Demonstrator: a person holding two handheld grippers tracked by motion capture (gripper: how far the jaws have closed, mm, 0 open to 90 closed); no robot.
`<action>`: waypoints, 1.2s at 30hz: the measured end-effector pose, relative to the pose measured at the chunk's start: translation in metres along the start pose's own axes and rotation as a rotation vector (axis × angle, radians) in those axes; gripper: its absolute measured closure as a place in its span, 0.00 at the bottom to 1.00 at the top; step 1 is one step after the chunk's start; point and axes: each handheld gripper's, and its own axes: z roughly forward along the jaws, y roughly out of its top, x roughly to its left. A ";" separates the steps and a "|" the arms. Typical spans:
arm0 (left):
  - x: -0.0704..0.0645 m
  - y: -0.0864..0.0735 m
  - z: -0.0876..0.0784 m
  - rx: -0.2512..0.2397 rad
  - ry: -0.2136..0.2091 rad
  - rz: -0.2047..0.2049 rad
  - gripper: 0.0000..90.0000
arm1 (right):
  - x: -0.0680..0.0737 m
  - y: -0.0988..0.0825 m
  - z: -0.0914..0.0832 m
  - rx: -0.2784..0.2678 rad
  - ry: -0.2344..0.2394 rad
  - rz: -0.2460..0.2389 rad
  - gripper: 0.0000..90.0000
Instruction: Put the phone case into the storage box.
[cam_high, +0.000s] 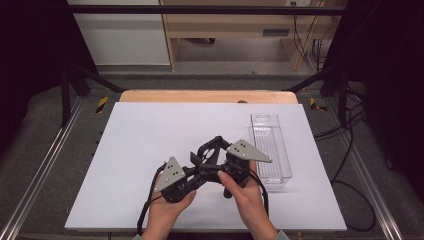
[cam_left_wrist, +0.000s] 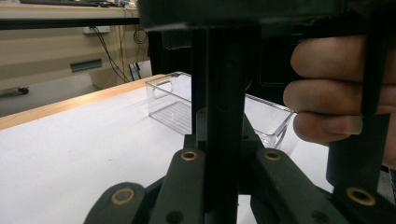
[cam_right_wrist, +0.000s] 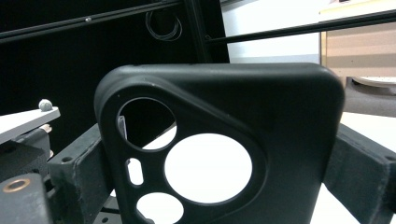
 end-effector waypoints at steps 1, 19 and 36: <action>0.000 0.000 0.000 0.000 -0.001 0.000 0.95 | 0.000 0.000 0.000 -0.002 -0.002 0.000 0.09; -0.002 -0.001 0.001 -0.005 0.006 -0.007 0.95 | 0.001 -0.002 -0.001 -0.005 0.015 -0.004 0.11; -0.001 -0.006 0.003 0.006 0.011 -0.016 0.95 | -0.001 -0.003 -0.001 0.044 -0.004 0.003 0.15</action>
